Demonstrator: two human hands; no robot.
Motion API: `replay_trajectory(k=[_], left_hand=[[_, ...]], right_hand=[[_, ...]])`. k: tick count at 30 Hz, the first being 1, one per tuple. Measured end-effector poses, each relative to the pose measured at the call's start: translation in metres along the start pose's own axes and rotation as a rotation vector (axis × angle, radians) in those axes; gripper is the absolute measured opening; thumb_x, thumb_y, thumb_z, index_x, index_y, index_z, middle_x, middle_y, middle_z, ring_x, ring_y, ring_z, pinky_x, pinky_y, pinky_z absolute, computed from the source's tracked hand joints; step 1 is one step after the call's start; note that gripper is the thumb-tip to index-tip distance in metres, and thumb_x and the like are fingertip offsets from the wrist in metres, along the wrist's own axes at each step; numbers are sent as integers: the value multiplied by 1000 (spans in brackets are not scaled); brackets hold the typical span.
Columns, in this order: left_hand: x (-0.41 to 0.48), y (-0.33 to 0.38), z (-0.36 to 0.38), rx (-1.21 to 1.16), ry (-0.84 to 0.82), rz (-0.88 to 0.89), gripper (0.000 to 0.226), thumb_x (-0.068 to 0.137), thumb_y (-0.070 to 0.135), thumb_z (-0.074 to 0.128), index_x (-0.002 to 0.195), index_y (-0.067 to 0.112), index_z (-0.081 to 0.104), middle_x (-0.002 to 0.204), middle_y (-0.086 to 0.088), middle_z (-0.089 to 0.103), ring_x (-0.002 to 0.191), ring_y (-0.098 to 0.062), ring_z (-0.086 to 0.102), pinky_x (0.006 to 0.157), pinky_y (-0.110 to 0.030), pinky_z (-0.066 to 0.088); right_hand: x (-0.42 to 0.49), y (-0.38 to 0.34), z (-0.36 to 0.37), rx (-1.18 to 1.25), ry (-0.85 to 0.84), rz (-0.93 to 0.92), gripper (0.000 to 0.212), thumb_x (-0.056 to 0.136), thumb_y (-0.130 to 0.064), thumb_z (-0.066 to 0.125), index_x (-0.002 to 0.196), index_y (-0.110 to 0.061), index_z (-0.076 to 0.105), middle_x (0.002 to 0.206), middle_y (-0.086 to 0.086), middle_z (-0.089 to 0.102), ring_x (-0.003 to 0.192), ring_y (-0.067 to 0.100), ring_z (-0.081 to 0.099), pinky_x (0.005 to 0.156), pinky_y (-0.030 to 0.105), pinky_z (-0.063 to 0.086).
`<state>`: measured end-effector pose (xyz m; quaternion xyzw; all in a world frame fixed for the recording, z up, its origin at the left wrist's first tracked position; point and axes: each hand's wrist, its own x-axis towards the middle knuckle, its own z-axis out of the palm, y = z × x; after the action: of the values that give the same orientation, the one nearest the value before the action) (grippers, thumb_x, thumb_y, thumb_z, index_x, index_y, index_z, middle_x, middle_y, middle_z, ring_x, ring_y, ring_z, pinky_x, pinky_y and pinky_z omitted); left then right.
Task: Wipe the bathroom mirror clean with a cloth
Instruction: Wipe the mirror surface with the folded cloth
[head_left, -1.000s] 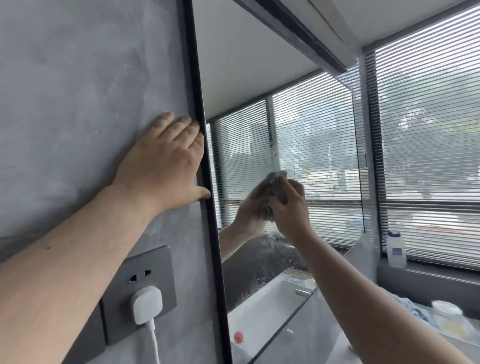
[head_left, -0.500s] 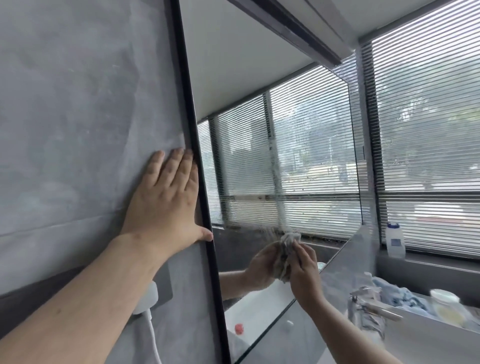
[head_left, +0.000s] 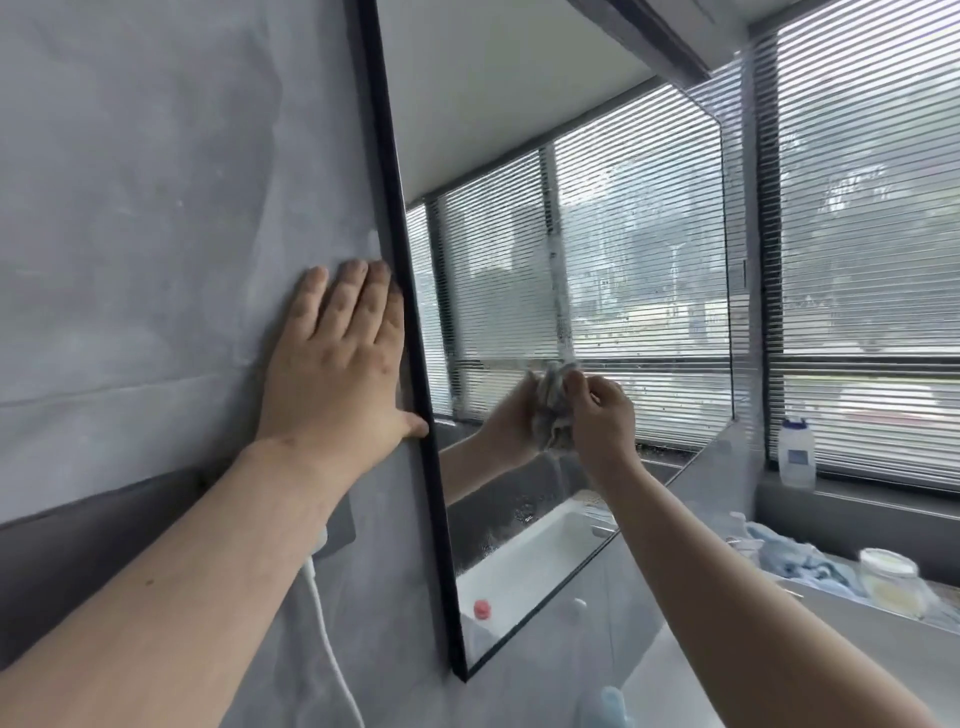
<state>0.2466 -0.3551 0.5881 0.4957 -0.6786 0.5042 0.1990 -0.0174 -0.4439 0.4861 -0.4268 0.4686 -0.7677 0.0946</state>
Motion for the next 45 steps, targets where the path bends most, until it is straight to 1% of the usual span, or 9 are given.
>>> replay_trajectory(k=[9, 14, 17, 22, 27, 31, 34, 37, 45], left_hand=[[-10, 6, 5, 15, -12, -5, 138, 58, 91, 53, 155, 3, 8, 165, -17, 6, 152, -34, 2, 121, -53, -3], [-10, 5, 6, 2, 2, -4, 141, 52, 90, 59, 154, 2, 18, 163, -18, 15, 151, -35, 10, 122, -53, 0], [-10, 6, 7, 5, -4, -8, 140, 53, 90, 59, 154, 2, 18, 163, -18, 15, 151, -35, 9, 122, -53, 1], [-19, 10, 7, 26, -21, -14, 129, 63, 86, 56, 154, 3, 17, 163, -19, 12, 151, -36, 6, 121, -54, -2], [-22, 11, 9, 33, -18, -19, 130, 63, 86, 55, 155, 5, 13, 164, -16, 8, 152, -34, 4, 121, -53, -5], [-22, 10, 10, 14, -15, -15, 128, 64, 85, 56, 155, 5, 16, 164, -17, 10, 152, -33, 5, 122, -53, -3], [-22, 11, 10, 18, -16, -21, 127, 65, 85, 55, 155, 5, 15, 164, -16, 9, 152, -33, 3, 122, -53, -2], [-22, 11, 9, 16, -12, -26, 127, 67, 85, 53, 155, 5, 12, 164, -17, 7, 152, -33, 1, 122, -53, -5], [-23, 10, 12, 14, 12, -17, 125, 69, 85, 52, 156, 5, 9, 165, -16, 4, 152, -33, 0, 122, -53, -7]], right_hand=[[-70, 82, -32, -75, 45, 272, 9, 91, -16, 70, 90, -15, 61, 90, 12, 68, 77, 22, 67, 60, 36, 55], [-80, 100, -39, -27, 90, 362, 9, 89, -17, 73, 83, -21, 67, 85, 10, 73, 79, 27, 71, 67, 41, 61], [-72, 78, -33, -24, 52, 309, 8, 94, -19, 67, 87, -23, 68, 87, 12, 73, 73, 26, 71, 57, 39, 60], [-25, 22, -7, -86, -27, 29, 22, 84, -32, 60, 99, -28, 74, 103, 4, 67, 92, 20, 68, 81, 43, 59], [-30, 23, -7, -102, -35, -59, 16, 88, -27, 63, 101, -26, 72, 107, 4, 63, 93, 17, 65, 81, 37, 57], [-64, 100, -31, -192, -50, 134, 11, 88, -43, 59, 96, -41, 65, 104, 11, 62, 76, 31, 70, 60, 47, 61], [-94, 141, -49, -203, -24, 257, 13, 94, -20, 61, 90, -32, 64, 102, 23, 59, 56, 38, 66, 37, 40, 53], [-111, 149, -54, -236, -77, 282, 16, 96, -15, 57, 89, -28, 62, 104, 22, 55, 47, 41, 63, 36, 41, 52], [-73, 53, -20, -220, -38, -20, 22, 92, -8, 62, 109, -21, 67, 113, 3, 55, 101, 18, 56, 93, 36, 47]])
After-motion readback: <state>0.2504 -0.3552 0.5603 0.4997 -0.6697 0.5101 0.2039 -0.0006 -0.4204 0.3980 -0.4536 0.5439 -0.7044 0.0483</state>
